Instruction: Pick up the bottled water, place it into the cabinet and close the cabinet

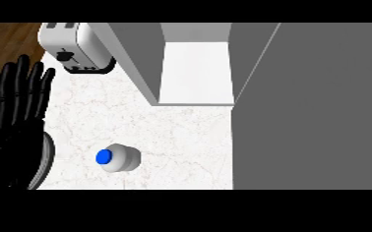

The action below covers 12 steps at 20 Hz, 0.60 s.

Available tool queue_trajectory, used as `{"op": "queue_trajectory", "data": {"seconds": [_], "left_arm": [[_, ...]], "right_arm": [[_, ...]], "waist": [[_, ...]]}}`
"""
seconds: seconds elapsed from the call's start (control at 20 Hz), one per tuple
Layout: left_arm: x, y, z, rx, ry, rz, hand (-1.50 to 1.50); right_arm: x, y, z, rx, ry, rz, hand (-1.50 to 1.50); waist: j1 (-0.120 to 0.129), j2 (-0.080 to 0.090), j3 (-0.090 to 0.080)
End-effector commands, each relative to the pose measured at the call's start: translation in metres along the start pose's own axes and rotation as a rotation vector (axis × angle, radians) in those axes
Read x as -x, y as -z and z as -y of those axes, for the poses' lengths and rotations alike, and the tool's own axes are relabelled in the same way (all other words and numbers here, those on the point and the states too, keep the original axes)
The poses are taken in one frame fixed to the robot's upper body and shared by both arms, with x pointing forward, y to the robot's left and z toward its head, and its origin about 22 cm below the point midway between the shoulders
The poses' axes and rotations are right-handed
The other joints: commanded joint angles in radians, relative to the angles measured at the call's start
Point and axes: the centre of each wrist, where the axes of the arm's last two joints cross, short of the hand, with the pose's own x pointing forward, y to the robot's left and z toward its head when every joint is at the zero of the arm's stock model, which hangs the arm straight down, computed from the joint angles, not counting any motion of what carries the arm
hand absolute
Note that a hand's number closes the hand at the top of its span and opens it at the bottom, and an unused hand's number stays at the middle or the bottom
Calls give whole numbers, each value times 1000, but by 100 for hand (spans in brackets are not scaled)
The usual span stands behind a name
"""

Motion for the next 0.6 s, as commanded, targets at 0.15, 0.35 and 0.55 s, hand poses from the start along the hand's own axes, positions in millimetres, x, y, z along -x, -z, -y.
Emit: {"op": "queue_trajectory", "data": {"seconds": [0.15,0.35,0.55], "left_arm": [[-37,-24,49,1,-5,4,-150],[-32,-50,71,48,-254,-240,-150],[-56,-72,91,13,-294,-256,-150]], "right_arm": [[-10,-17,0,11,7,-48,-150],[2,-38,-16,-112,194,-155,-150],[-45,-53,0,-135,212,-160,-150]], "waist": [[-14,-44,-26],[-10,-47,-25],[-18,-49,-26]]}}
